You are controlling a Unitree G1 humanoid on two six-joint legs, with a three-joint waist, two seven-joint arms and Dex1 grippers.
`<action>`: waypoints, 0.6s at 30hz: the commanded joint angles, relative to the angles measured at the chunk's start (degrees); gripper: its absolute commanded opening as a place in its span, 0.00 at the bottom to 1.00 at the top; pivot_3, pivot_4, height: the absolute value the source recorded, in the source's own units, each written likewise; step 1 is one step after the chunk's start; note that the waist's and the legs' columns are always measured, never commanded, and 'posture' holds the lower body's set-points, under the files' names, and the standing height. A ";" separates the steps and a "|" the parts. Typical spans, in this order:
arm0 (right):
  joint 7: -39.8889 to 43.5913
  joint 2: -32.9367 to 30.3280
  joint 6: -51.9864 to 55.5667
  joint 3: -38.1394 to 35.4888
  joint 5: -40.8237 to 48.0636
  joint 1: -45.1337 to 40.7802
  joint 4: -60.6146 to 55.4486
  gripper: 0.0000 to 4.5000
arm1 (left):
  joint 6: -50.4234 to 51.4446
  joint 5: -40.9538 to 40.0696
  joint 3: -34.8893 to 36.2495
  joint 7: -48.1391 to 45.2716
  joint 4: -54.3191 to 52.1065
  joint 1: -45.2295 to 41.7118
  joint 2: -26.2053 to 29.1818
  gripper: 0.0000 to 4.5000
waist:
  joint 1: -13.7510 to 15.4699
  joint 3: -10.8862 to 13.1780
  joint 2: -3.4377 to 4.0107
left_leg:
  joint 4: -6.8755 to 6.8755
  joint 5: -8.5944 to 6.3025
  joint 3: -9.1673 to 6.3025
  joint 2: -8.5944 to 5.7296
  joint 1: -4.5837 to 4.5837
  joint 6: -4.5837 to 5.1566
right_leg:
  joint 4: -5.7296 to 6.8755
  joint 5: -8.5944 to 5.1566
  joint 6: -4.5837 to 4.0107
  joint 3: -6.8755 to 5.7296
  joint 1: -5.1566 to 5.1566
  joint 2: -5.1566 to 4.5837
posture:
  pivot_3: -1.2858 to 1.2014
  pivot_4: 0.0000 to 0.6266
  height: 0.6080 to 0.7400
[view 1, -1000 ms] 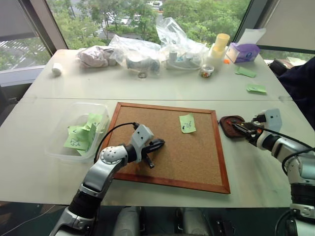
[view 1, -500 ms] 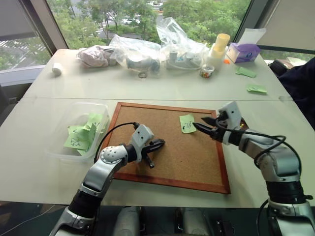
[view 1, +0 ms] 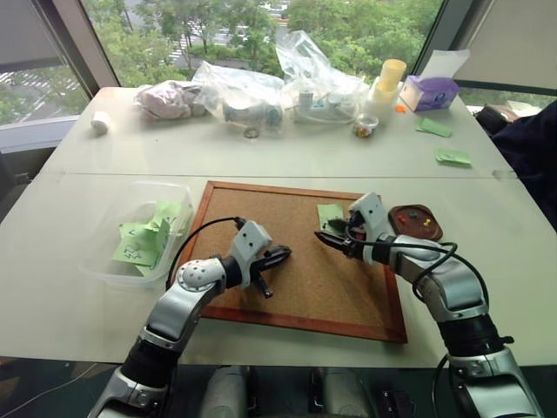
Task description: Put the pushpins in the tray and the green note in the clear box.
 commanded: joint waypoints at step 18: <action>1.62 -1.07 -0.90 -2.33 -0.91 -1.85 -7.39 0.02 | 0.94 0.22 -0.45 0.10 0.17 1.16 0.56 0.00 | 0.01 0.00 0.00 | 0.00 0.00 0.01 0.01 -0.03 0.00 | 0.01 0.00 0.00 0.00 -0.03 0.00 | 0.52 0.24 1.00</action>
